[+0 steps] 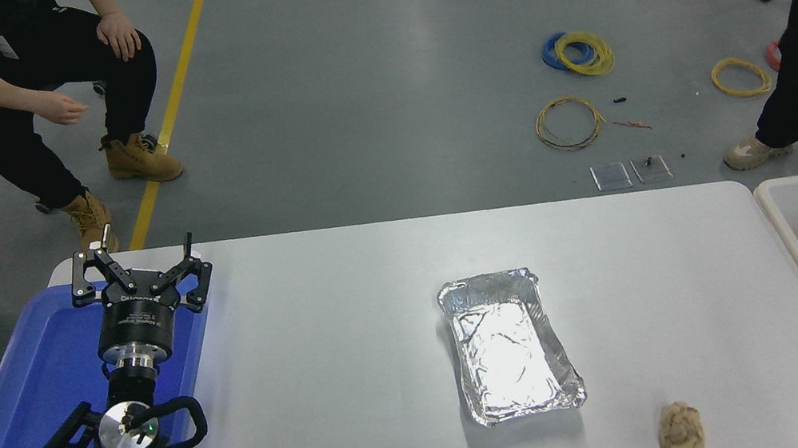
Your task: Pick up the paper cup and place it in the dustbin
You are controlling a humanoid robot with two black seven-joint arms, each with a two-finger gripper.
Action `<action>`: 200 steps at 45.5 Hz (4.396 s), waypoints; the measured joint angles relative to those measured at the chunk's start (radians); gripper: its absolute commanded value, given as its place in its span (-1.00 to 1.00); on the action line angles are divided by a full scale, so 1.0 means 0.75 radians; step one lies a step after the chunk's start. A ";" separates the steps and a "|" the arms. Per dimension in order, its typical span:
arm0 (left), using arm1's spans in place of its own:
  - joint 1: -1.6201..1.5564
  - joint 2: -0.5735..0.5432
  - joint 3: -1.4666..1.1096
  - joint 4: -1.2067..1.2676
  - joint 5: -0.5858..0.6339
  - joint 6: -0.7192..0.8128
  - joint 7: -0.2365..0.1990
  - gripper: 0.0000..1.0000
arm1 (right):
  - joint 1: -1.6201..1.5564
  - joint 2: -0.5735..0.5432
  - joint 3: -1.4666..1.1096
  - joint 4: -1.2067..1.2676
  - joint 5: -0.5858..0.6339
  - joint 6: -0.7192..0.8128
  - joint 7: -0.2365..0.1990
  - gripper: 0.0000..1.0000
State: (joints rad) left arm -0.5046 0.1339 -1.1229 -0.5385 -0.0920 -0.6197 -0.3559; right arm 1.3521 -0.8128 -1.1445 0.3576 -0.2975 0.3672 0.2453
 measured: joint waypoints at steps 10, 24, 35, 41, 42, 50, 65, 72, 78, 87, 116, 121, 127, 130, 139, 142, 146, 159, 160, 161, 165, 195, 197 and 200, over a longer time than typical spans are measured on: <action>0.000 0.000 0.000 0.000 0.000 0.000 0.000 1.00 | -0.277 0.030 0.091 -0.143 0.141 -0.180 -0.048 -1.00; 0.000 0.000 0.000 0.000 0.000 0.000 0.000 1.00 | -0.649 0.145 0.389 -0.295 0.203 -0.432 -0.111 -1.00; 0.000 0.000 0.000 0.000 0.000 0.000 0.000 1.00 | -0.876 0.292 0.567 -0.422 0.218 -0.600 -0.126 -1.00; 0.000 0.000 0.000 0.000 0.000 0.000 0.000 1.00 | -0.962 0.359 0.627 -0.454 0.223 -0.675 -0.130 -1.00; 0.000 0.000 0.000 0.000 0.000 0.000 0.000 1.00 | -0.975 0.369 0.637 -0.459 0.224 -0.687 -0.130 -1.00; 0.000 0.000 0.000 0.000 0.000 0.000 0.000 1.00 | -1.060 0.428 0.684 -0.475 0.226 -0.735 -0.134 -1.00; 0.000 0.000 0.000 0.000 0.000 0.000 0.000 1.00 | -1.153 0.472 0.725 -0.480 0.228 -0.758 -0.150 -1.00; 0.000 0.000 0.000 0.000 0.000 0.000 0.000 1.00 | -1.167 0.477 0.732 -0.479 0.228 -0.760 -0.153 -0.83; 0.000 0.000 0.000 0.000 0.000 0.000 0.000 1.00 | -1.172 0.478 0.735 -0.479 0.230 -0.762 -0.154 0.90; 0.000 0.000 0.000 0.000 0.000 0.000 0.000 1.00 | -1.173 0.475 0.737 -0.476 0.232 -0.768 -0.154 1.00; 0.000 -0.001 0.000 0.000 0.000 0.000 0.000 1.00 | -0.719 0.293 0.592 -0.221 0.212 -0.739 -0.154 1.00; 0.000 -0.001 0.000 0.000 0.000 0.000 0.000 1.00 | -0.576 0.283 0.501 -0.137 0.210 -0.728 -0.154 1.00; 0.000 0.000 0.000 0.000 0.000 0.000 0.000 1.00 | -0.365 0.269 0.402 0.020 0.210 -0.693 -0.154 1.00; 0.000 -0.001 0.000 0.000 0.000 0.000 0.000 1.00 | -0.258 0.267 0.363 0.094 0.210 -0.662 -0.155 1.00; 0.000 -0.001 0.000 0.000 0.000 0.000 0.000 1.00 | 0.003 0.264 0.301 0.248 0.210 -0.535 -0.155 1.00; 0.000 -0.001 0.000 0.000 0.000 0.000 0.000 1.00 | 0.086 0.265 0.290 0.292 0.210 -0.480 -0.156 1.00; 0.000 0.000 0.000 0.000 0.000 0.000 0.000 1.00 | 0.183 0.267 0.271 0.349 0.210 -0.403 -0.156 1.00; 0.000 0.000 0.000 0.000 0.000 0.000 0.000 1.00 | 0.581 0.306 0.045 0.724 0.202 -0.148 -0.157 1.00; 0.000 0.000 0.000 0.000 0.000 0.000 0.000 1.00 | 0.606 0.310 0.029 0.752 0.201 -0.137 -0.157 1.00; 0.000 0.000 0.000 0.000 0.000 0.000 0.000 1.00 | 0.671 0.321 -0.010 0.825 0.198 -0.106 -0.157 1.00; 0.000 0.000 0.000 0.000 0.000 0.000 0.000 1.00 | 0.732 0.332 -0.043 0.898 0.184 -0.066 -0.157 1.00; 0.000 0.001 0.000 0.000 0.000 0.000 0.000 1.00 | 1.150 0.417 -0.180 1.399 0.009 0.429 -0.180 1.00; 0.000 0.001 0.000 0.000 0.000 0.000 0.000 1.00 | 1.165 0.427 -0.192 1.418 0.005 0.443 -0.189 1.00; 0.000 0.001 0.000 0.000 0.000 0.000 0.000 1.00 | 1.186 0.440 -0.211 1.442 -0.001 0.464 -0.209 1.00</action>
State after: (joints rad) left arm -0.5045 0.1347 -1.1229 -0.5384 -0.0922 -0.6197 -0.3559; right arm 2.2414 -0.4824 -1.3026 1.4389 -0.2983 0.7148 0.0888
